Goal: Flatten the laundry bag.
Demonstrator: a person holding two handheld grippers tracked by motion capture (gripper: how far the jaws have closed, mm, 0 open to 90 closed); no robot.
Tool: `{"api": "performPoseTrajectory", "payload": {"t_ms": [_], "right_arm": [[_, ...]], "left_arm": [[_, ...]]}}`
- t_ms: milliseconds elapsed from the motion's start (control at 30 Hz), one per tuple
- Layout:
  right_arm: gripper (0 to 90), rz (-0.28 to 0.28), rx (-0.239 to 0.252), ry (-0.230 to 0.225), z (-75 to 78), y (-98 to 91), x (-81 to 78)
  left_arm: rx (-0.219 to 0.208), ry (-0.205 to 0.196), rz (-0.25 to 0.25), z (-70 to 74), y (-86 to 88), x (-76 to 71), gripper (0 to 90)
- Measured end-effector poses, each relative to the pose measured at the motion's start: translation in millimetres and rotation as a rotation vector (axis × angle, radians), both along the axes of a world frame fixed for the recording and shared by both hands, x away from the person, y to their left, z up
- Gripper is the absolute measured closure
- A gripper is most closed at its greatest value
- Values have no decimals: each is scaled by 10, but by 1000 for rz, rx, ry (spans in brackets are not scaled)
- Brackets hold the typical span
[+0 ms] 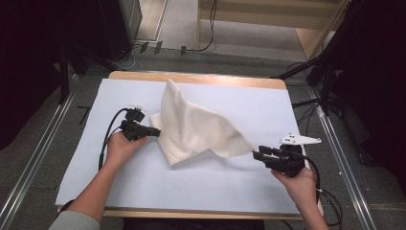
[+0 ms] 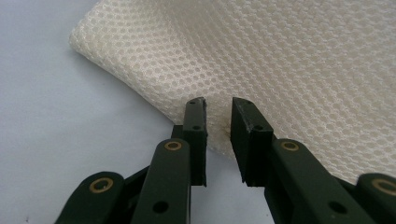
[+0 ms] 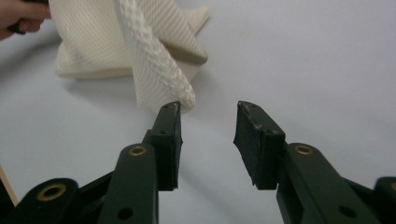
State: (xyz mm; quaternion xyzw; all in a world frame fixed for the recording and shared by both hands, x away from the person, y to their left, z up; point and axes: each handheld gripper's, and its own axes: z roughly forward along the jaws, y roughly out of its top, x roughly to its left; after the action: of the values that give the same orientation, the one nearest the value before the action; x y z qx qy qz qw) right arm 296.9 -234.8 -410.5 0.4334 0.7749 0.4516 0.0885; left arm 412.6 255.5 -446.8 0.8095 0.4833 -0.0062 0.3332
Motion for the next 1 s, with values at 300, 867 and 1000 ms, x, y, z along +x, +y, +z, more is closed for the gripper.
{"api": "performPoseTrajectory", "payload": {"t_ms": [300, 867, 1000], "right_arm": [[855, 8, 41, -58, 399, -29, 122], [859, 204, 98, 18, 150, 614, 53], [860, 242, 71, 31, 53, 753, -62]], "left_arm": [[-12, 5, 5, 25, 31, 1, 754], [-60, -38, 67, 305, 433, -120, 721], [-69, -42, 81, 343, 509, -147, 713]]}}
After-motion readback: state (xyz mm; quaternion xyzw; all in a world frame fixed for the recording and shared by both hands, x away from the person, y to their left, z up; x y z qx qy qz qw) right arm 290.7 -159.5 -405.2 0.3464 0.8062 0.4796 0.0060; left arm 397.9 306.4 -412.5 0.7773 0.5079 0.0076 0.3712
